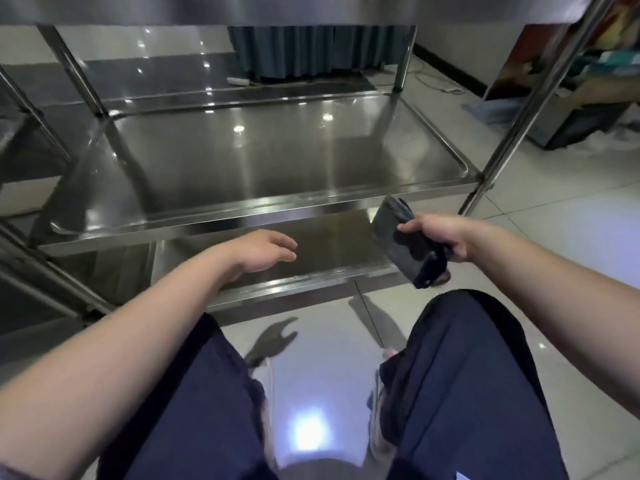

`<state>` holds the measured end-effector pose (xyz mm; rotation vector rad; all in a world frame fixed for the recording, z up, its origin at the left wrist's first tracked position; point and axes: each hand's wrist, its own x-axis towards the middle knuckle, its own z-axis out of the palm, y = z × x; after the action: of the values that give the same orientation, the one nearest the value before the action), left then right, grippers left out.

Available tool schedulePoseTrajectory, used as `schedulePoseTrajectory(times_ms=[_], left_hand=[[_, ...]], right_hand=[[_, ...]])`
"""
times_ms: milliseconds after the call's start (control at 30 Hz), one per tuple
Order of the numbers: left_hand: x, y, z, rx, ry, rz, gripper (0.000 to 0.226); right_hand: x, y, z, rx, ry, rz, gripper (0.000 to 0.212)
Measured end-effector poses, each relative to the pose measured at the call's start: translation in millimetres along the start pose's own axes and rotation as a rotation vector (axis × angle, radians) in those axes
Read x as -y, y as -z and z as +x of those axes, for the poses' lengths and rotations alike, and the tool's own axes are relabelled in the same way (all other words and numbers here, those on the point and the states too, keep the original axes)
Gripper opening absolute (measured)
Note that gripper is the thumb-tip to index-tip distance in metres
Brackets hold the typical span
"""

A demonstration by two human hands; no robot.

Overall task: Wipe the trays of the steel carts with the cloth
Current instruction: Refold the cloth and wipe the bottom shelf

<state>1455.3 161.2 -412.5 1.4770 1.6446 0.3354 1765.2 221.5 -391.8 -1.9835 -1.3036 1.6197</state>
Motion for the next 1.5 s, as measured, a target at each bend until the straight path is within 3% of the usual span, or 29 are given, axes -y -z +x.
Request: schedulePoseTrajectory(times_ms=[167, 267, 333, 433, 533, 667, 733, 800, 1067, 1167, 1367, 1500], left_hand=[[38.7, -19.2, 66.6, 0.21, -0.011, 0.254, 0.032], [79.6, -43.0, 110.6, 0.263, -0.027, 0.339, 0.031], [107.3, -61.7, 133.7, 0.198, -0.038, 0.32, 0.033], [143.4, -86.4, 152.8, 0.061, -0.034, 0.214, 0.04], [187.8, -96.0, 152.3, -0.008, 0.047, 0.279, 0.06], [249.4, -101.0, 130.9, -0.115, 0.274, 0.524, 0.087], [265.8, -102.8, 115.8, -0.173, 0.34, 0.574, 0.094], [275.3, -103.1, 108.0, -0.183, 0.341, 0.644, 0.104], [279.2, -118.2, 112.5, -0.152, 0.399, 0.629, 0.13], [276.0, -121.9, 113.1, -0.16, 0.408, 0.611, 0.129], [268.5, -123.6, 117.1, -0.132, 0.444, 0.626, 0.123], [266.3, -122.7, 120.0, -0.114, 0.437, 0.606, 0.122]], right_hand=[[-41.1, 1.9, 78.8, -0.098, -0.01, -0.264, 0.025], [-90.5, -4.2, 139.2, -0.173, -0.111, -0.149, 0.018], [-115.8, -3.0, 173.9, -0.274, -0.174, -0.059, 0.023], [-136.4, 12.2, 225.5, -0.397, -0.111, 0.004, 0.039], [-123.3, 26.0, 256.5, -0.491, -0.029, 0.09, 0.032], [-109.3, 26.4, 283.7, -0.647, 0.076, -0.318, 0.062], [-119.5, 18.2, 302.0, -0.546, 0.035, -0.552, 0.073], [-133.2, 4.2, 314.7, -0.425, -0.065, -0.753, 0.071], [-142.9, -60.2, 301.8, -0.356, -0.005, -0.919, 0.062], [-132.6, -110.0, 288.0, -0.241, 0.18, -1.06, 0.064], [-113.2, -199.0, 260.6, 0.229, 0.711, -1.201, 0.065], [-112.6, -183.5, 275.7, 0.222, 0.844, -1.283, 0.066]])
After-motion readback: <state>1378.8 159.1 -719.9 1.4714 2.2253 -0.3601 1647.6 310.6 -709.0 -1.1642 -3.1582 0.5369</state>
